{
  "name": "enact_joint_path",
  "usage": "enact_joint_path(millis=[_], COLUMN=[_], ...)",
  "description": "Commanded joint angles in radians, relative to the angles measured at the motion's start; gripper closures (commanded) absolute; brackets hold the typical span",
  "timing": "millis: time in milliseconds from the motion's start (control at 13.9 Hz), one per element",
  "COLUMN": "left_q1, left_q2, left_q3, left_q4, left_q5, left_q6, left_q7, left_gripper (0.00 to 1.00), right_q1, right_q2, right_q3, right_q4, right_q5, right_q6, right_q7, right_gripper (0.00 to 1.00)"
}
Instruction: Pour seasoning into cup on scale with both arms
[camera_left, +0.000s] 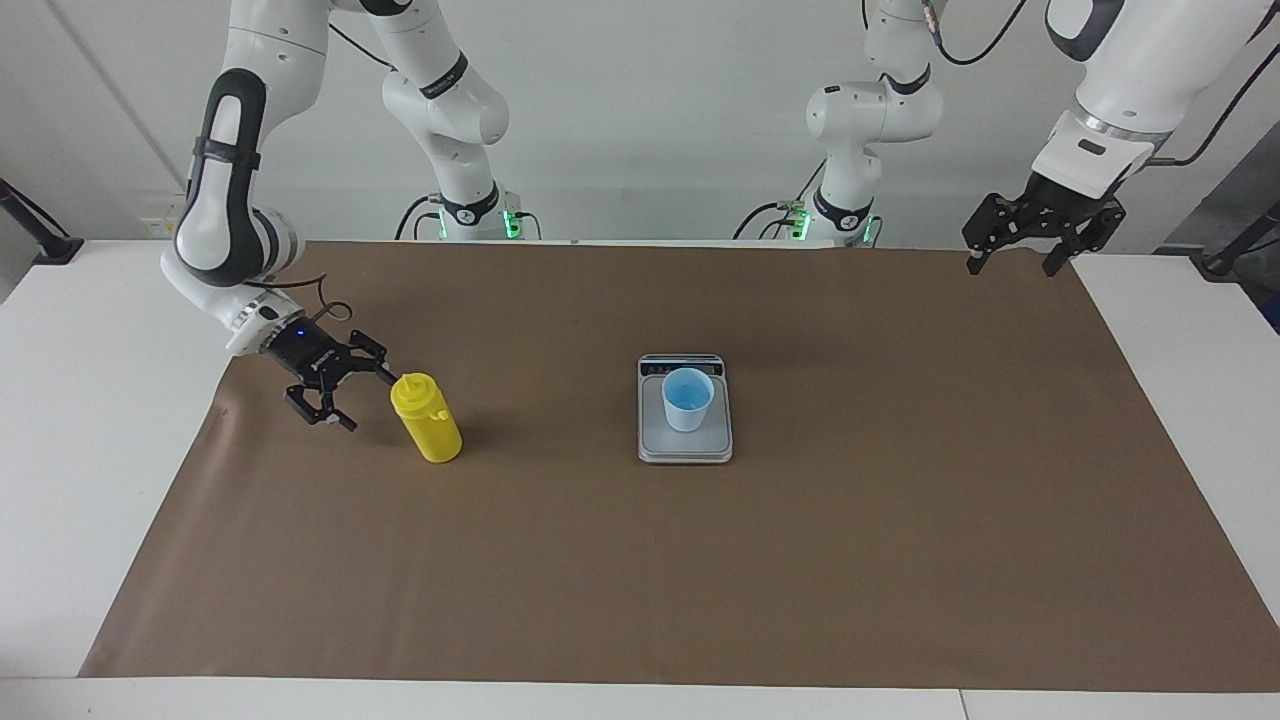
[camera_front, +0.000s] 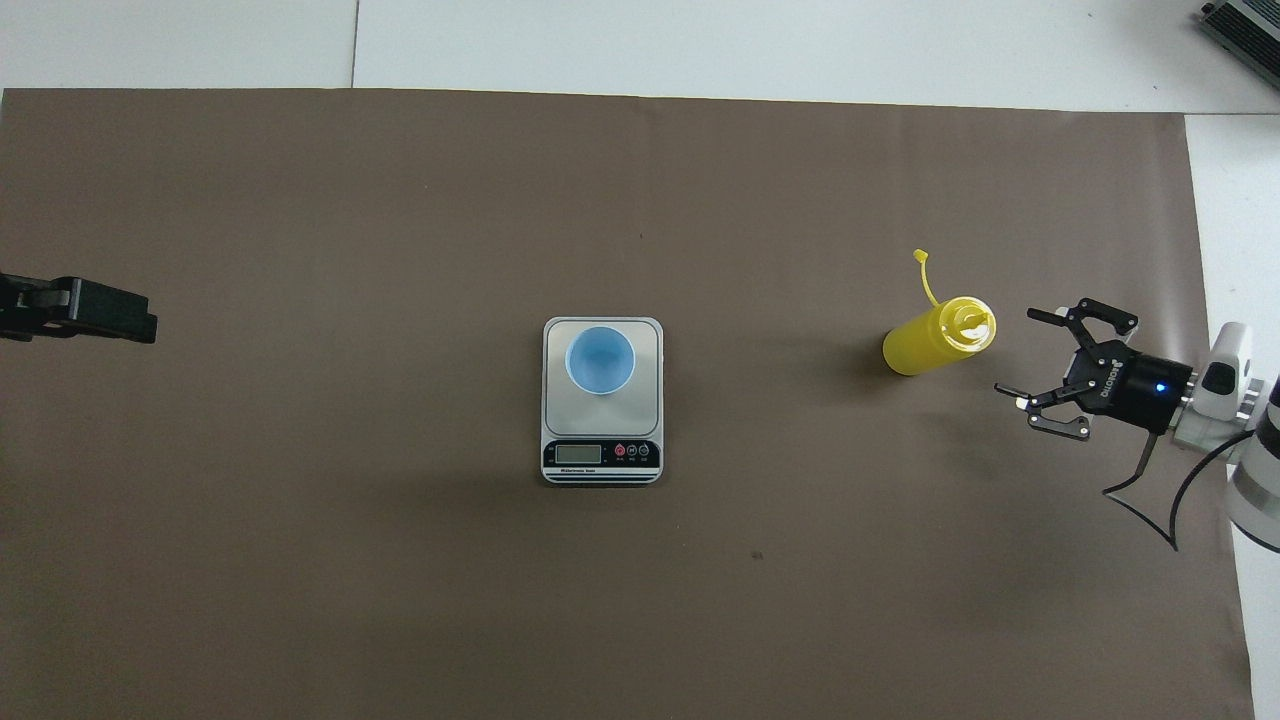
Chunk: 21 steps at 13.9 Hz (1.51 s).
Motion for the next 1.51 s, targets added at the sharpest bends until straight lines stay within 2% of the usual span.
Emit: enact_joint_path(millis=[0, 215, 503, 790, 1221, 1364, 1436], left_q1=[0.016, 0.016, 0.016, 0.016, 0.016, 0.016, 0.016], left_q2=[-0.028, -0.028, -0.028, -0.028, -0.028, -0.028, -0.028], left_q3=[-0.006, -0.006, -0.006, -0.006, -0.006, -0.006, -0.006], left_q4=[-0.033, -0.033, -0.033, -0.033, -0.033, -0.033, -0.033], left_q5=[-0.016, -0.014, -0.016, -0.016, -0.016, -0.016, -0.016], left_q6=[0.009, 0.009, 0.009, 0.009, 0.008, 0.009, 0.009], left_q7=[0.006, 0.006, 0.008, 0.006, 0.006, 0.006, 0.006], left_gripper=[0.00, 0.00, 0.00, 0.00, 0.00, 0.00, 0.00], right_q1=[-0.005, 0.006, 0.030, 0.084, 0.202, 0.237, 0.251], right_q2=[-0.050, -0.107, -0.139, -0.203, -0.208, -0.207, -0.202], right_q3=[0.003, 0.006, 0.011, 0.018, 0.019, 0.022, 0.026], right_q4=[0.034, 0.059, 0.077, 0.108, 0.247, 0.310, 0.341], right_q5=[-0.130, -0.303, -0.355, -0.599, -0.950, -1.078, -1.095], right_q6=[0.014, 0.014, 0.017, 0.019, 0.007, -0.047, -0.091], right_q7=[0.119, 0.394, 0.725, 1.113, 1.620, 1.753, 1.815], right_gripper=[0.00, 0.00, 0.00, 0.00, 0.00, 0.00, 0.00])
